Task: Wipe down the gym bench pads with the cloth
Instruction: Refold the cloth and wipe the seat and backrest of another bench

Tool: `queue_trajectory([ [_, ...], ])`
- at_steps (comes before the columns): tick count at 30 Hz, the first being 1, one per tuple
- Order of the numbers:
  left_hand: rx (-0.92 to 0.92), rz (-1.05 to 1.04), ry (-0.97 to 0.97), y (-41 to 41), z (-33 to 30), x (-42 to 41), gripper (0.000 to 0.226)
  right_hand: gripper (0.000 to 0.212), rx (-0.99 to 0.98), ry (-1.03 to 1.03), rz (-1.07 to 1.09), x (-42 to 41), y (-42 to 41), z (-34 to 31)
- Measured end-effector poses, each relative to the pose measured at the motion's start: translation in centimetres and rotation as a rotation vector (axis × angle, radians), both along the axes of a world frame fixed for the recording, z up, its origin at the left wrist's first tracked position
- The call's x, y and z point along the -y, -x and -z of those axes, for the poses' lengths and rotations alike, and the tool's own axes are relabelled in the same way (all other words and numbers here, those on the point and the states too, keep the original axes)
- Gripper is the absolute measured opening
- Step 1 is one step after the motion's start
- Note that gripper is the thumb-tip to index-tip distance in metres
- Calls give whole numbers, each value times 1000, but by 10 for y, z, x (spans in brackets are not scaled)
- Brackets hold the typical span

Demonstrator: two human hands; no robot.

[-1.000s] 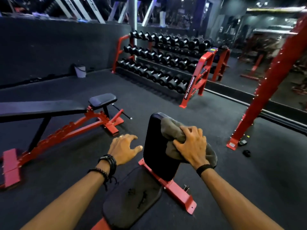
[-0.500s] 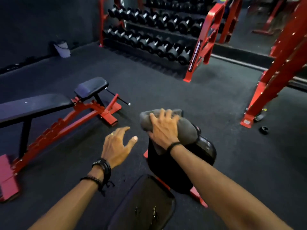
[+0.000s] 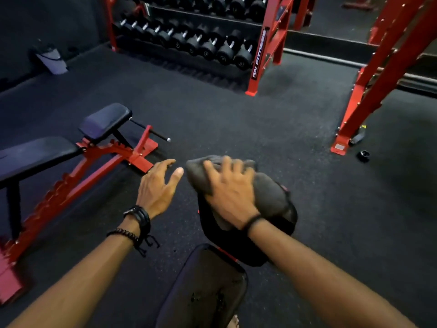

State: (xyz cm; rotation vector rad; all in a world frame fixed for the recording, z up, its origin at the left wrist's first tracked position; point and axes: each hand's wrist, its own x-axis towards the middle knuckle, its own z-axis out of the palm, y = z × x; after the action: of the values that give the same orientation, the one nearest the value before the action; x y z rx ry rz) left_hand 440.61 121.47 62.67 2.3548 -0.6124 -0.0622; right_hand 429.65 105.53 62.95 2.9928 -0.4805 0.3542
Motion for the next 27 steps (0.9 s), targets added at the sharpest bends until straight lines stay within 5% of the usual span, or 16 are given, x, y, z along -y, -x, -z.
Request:
queue_trajectory([
  [4,11,-14,-39,2,-3,2,79,49,-158,65,-63,-16,-41,-3],
  [11,23,151,-96,12,3,17,75,76,124,-48,10,43,98,16],
  [16,22,319,-61,20,3,59,69,77,432,-439,183,62,147,50],
  [21,-42,302,111,7,-4,82,56,67,289,-106,262,35,83,17],
  [27,63,585,63,2,-8,100,47,70,299,-85,364,19,72,20],
])
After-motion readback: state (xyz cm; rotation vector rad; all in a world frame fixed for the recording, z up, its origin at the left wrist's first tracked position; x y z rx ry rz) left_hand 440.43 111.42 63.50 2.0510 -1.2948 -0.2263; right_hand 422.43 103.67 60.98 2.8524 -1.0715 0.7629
